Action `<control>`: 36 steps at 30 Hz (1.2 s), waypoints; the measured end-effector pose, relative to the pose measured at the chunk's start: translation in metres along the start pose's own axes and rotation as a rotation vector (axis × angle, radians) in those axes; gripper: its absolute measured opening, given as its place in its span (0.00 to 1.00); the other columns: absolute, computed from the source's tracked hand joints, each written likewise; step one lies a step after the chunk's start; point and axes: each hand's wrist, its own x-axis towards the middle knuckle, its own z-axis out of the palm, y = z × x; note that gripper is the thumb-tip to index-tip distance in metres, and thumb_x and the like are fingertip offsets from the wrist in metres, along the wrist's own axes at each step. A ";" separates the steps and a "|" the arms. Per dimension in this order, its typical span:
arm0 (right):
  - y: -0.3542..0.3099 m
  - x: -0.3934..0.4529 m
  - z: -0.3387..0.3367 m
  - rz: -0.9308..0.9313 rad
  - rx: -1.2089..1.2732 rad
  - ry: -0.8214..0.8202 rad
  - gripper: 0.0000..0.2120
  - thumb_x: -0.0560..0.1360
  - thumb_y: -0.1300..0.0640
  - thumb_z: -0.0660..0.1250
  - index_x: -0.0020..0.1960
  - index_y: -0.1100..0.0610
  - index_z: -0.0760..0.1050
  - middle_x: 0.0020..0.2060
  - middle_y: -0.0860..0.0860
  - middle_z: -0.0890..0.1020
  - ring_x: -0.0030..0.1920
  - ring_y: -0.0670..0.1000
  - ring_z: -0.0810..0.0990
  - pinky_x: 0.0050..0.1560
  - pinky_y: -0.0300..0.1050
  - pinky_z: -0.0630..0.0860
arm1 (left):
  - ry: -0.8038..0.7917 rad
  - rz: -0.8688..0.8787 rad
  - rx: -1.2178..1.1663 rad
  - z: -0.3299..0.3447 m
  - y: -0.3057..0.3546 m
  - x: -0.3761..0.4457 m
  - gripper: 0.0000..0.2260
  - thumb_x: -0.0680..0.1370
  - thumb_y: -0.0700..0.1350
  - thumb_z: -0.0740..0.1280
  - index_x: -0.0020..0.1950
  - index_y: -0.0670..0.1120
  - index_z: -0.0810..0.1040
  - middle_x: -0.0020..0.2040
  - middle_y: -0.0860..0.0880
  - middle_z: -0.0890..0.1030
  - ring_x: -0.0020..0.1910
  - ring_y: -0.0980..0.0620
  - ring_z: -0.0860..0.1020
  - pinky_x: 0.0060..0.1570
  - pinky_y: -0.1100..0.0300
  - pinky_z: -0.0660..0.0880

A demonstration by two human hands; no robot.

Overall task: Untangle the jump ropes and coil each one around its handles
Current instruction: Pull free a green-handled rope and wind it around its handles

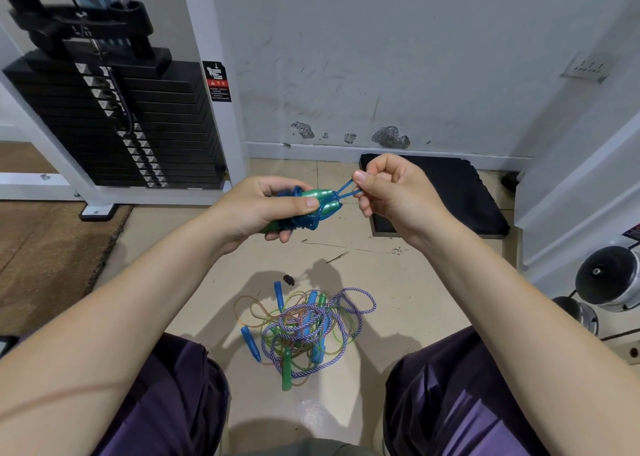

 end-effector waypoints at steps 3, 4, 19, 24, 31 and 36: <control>0.005 0.001 0.002 0.007 -0.043 0.093 0.10 0.76 0.65 0.69 0.40 0.59 0.69 0.29 0.57 0.76 0.24 0.49 0.72 0.26 0.40 0.70 | -0.033 0.000 0.031 0.000 0.000 -0.001 0.11 0.74 0.44 0.72 0.56 0.43 0.83 0.36 0.45 0.82 0.27 0.47 0.72 0.26 0.63 0.64; 0.006 0.002 0.001 0.012 -0.046 0.117 0.10 0.76 0.65 0.69 0.40 0.60 0.70 0.29 0.56 0.76 0.24 0.49 0.71 0.25 0.40 0.69 | -0.049 0.000 0.037 0.001 0.001 -0.002 0.11 0.74 0.44 0.72 0.56 0.44 0.83 0.36 0.45 0.82 0.28 0.47 0.72 0.25 0.63 0.65; 0.007 0.000 0.004 0.146 0.084 -0.110 0.15 0.73 0.70 0.70 0.57 0.59 0.76 0.36 0.51 0.82 0.35 0.48 0.77 0.37 0.39 0.74 | -0.074 -0.117 -0.104 0.007 -0.006 -0.004 0.20 0.70 0.49 0.75 0.61 0.46 0.80 0.44 0.45 0.84 0.30 0.46 0.79 0.30 0.61 0.77; 0.006 -0.002 0.004 0.140 0.064 -0.115 0.15 0.74 0.69 0.69 0.60 0.65 0.76 0.38 0.56 0.85 0.35 0.51 0.83 0.39 0.39 0.80 | -0.116 -0.145 -0.152 0.009 -0.006 -0.003 0.16 0.71 0.50 0.73 0.55 0.45 0.78 0.47 0.40 0.83 0.37 0.42 0.83 0.35 0.57 0.81; 0.001 -0.007 0.001 0.306 0.115 -0.286 0.12 0.76 0.68 0.66 0.59 0.62 0.76 0.40 0.56 0.83 0.36 0.49 0.82 0.42 0.38 0.80 | -0.189 -0.115 -0.075 0.011 -0.006 -0.005 0.15 0.74 0.48 0.72 0.57 0.43 0.76 0.44 0.39 0.83 0.34 0.43 0.80 0.30 0.58 0.77; 0.002 -0.006 0.006 0.245 0.164 -0.221 0.12 0.74 0.71 0.67 0.56 0.62 0.77 0.35 0.54 0.82 0.32 0.47 0.78 0.38 0.36 0.77 | -0.170 -0.084 -0.009 0.012 -0.003 -0.008 0.17 0.74 0.53 0.70 0.54 0.43 0.77 0.40 0.42 0.82 0.28 0.47 0.75 0.26 0.61 0.69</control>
